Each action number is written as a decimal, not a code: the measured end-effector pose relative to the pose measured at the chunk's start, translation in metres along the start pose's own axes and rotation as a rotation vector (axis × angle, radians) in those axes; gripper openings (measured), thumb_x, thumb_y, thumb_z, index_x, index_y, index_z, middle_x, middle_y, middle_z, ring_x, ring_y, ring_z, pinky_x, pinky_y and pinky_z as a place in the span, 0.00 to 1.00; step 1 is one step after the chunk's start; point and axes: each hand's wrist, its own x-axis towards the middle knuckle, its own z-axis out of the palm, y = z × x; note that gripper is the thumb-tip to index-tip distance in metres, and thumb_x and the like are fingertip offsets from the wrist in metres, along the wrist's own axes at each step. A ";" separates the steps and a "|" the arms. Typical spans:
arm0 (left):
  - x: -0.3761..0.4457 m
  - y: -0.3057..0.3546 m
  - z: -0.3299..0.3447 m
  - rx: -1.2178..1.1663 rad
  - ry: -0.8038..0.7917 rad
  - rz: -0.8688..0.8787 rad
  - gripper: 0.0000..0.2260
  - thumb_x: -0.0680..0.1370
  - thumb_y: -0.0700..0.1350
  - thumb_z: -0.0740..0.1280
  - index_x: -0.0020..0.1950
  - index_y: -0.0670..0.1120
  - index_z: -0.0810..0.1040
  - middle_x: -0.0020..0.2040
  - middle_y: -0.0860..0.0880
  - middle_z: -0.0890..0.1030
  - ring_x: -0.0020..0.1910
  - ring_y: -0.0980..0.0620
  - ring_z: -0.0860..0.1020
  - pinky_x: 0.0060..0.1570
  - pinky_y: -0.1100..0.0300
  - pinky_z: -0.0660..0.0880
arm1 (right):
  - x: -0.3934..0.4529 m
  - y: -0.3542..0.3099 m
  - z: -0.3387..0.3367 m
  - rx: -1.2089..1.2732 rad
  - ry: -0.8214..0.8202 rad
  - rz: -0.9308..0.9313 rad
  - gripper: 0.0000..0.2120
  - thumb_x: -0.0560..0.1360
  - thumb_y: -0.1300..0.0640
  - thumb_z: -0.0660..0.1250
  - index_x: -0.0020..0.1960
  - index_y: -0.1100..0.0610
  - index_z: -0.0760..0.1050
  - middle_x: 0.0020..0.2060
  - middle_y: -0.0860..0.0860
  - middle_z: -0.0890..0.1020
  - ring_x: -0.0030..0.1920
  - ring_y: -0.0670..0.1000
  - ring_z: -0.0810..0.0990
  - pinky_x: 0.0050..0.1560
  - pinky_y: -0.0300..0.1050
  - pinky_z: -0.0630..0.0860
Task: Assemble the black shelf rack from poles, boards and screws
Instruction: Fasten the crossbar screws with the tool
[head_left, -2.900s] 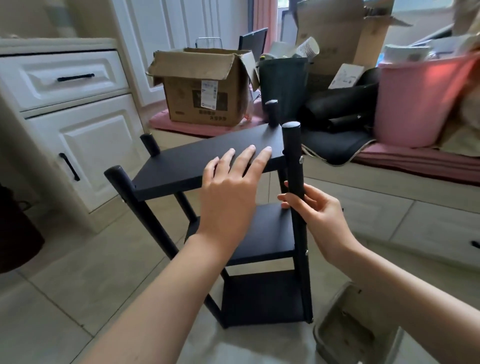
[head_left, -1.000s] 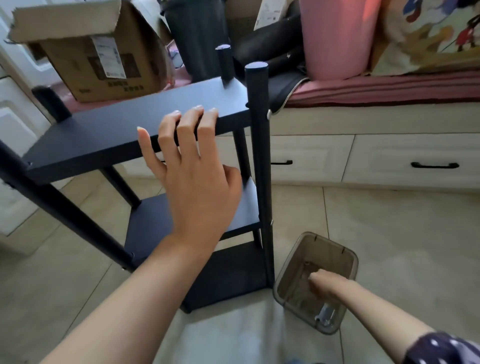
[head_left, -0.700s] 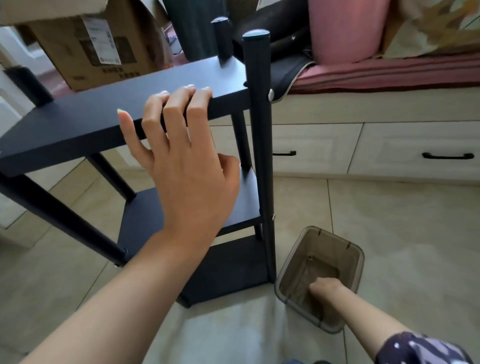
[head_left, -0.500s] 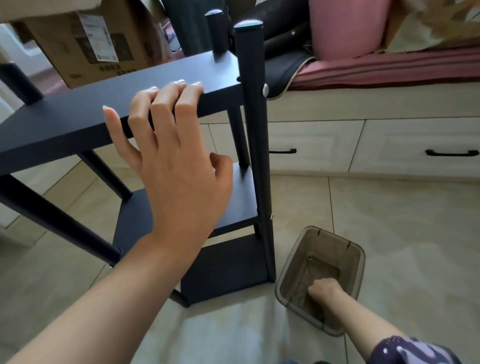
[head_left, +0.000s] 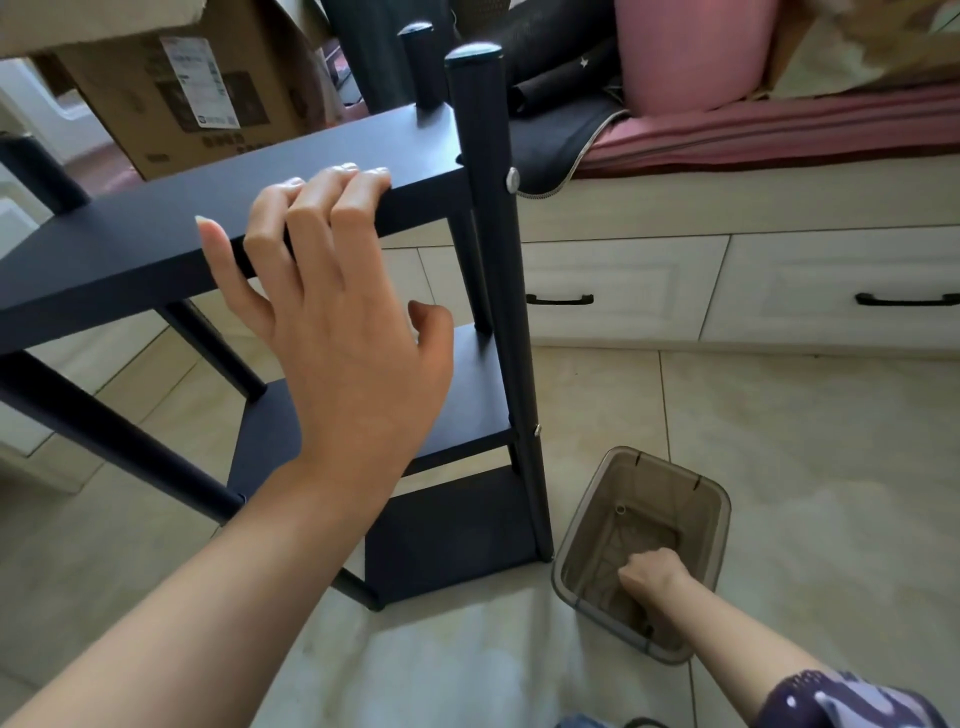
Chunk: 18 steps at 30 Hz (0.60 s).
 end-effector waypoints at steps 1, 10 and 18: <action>0.000 0.000 0.000 0.001 0.001 0.001 0.29 0.67 0.38 0.68 0.69 0.43 0.73 0.69 0.44 0.74 0.73 0.40 0.67 0.76 0.37 0.47 | 0.000 -0.001 0.001 -0.028 -0.001 0.019 0.16 0.83 0.61 0.56 0.70 0.59 0.71 0.68 0.57 0.74 0.67 0.60 0.73 0.62 0.56 0.72; 0.001 -0.001 0.002 0.012 0.005 0.004 0.29 0.68 0.38 0.68 0.70 0.43 0.73 0.69 0.43 0.74 0.73 0.40 0.67 0.76 0.37 0.47 | 0.003 -0.004 0.007 -0.201 0.044 0.154 0.19 0.82 0.54 0.60 0.72 0.54 0.70 0.69 0.54 0.73 0.72 0.60 0.62 0.67 0.58 0.63; 0.000 0.000 0.000 0.007 -0.005 0.003 0.30 0.67 0.38 0.68 0.70 0.43 0.73 0.69 0.44 0.74 0.73 0.40 0.67 0.76 0.38 0.47 | 0.004 0.002 0.008 -0.065 0.003 0.184 0.18 0.83 0.56 0.58 0.72 0.52 0.69 0.71 0.53 0.71 0.72 0.59 0.62 0.66 0.55 0.64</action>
